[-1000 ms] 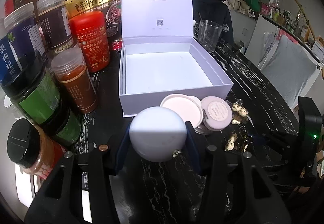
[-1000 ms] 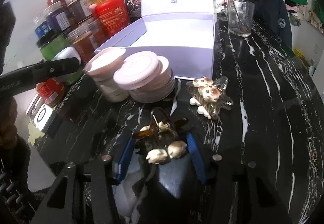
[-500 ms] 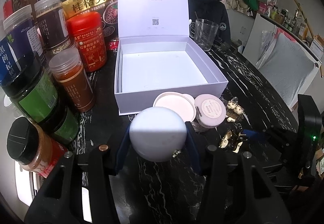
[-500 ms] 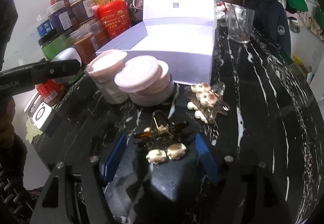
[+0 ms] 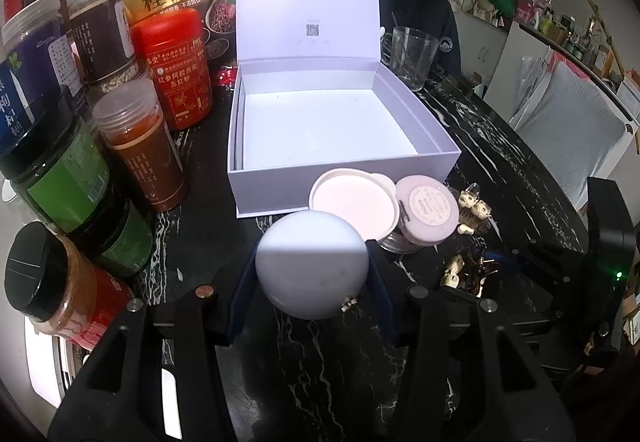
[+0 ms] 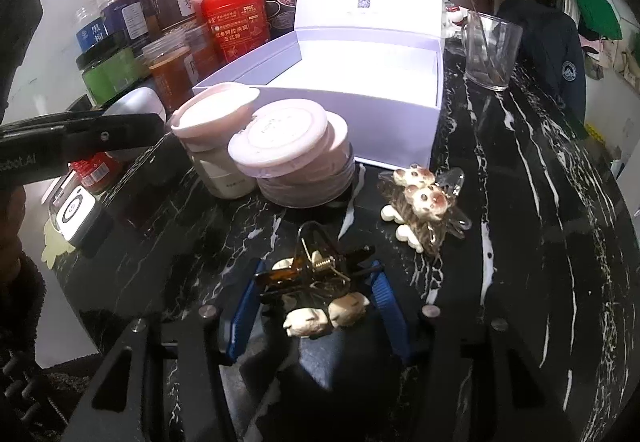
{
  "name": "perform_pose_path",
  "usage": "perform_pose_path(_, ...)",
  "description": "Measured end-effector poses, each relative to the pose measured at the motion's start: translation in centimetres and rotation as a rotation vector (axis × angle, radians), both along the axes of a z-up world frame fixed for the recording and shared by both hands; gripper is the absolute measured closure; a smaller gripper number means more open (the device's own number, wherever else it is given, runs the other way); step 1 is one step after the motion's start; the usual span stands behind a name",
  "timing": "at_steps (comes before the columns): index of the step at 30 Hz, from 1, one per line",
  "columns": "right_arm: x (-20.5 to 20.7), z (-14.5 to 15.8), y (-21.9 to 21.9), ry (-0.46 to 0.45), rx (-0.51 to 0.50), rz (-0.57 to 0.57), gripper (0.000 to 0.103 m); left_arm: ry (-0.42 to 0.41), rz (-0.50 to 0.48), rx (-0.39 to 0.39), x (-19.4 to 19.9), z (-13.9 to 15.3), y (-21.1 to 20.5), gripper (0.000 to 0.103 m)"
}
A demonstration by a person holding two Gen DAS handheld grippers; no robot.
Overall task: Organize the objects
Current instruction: 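Grasp the gold flowered hair claw clip with the right tool, then carry white dome item with left tool while right tool carries hair clip into white box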
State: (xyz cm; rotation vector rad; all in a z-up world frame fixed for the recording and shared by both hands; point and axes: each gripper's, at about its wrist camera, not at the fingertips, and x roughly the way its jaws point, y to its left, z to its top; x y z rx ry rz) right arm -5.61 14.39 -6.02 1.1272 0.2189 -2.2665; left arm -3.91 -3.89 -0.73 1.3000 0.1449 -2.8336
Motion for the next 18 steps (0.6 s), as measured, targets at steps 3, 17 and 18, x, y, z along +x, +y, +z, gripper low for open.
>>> perform_pose_path(3, 0.1, 0.3, 0.3, -0.008, 0.001, 0.003, 0.047, -0.005, 0.000, -0.006, 0.0, -0.1, 0.1, 0.054)
perform_pose_path(17, 0.1, 6.9, 1.1, 0.117, 0.000, 0.061, 0.047, 0.048, -0.056, -0.053, -0.6, 3.1, 1.5, 0.054)
perform_pose_path(18, -0.1, 7.3, 1.1, 0.125, -0.001, 0.066, 0.047, 0.052, -0.062, -0.063, -0.8, 3.4, 1.7, 0.054)
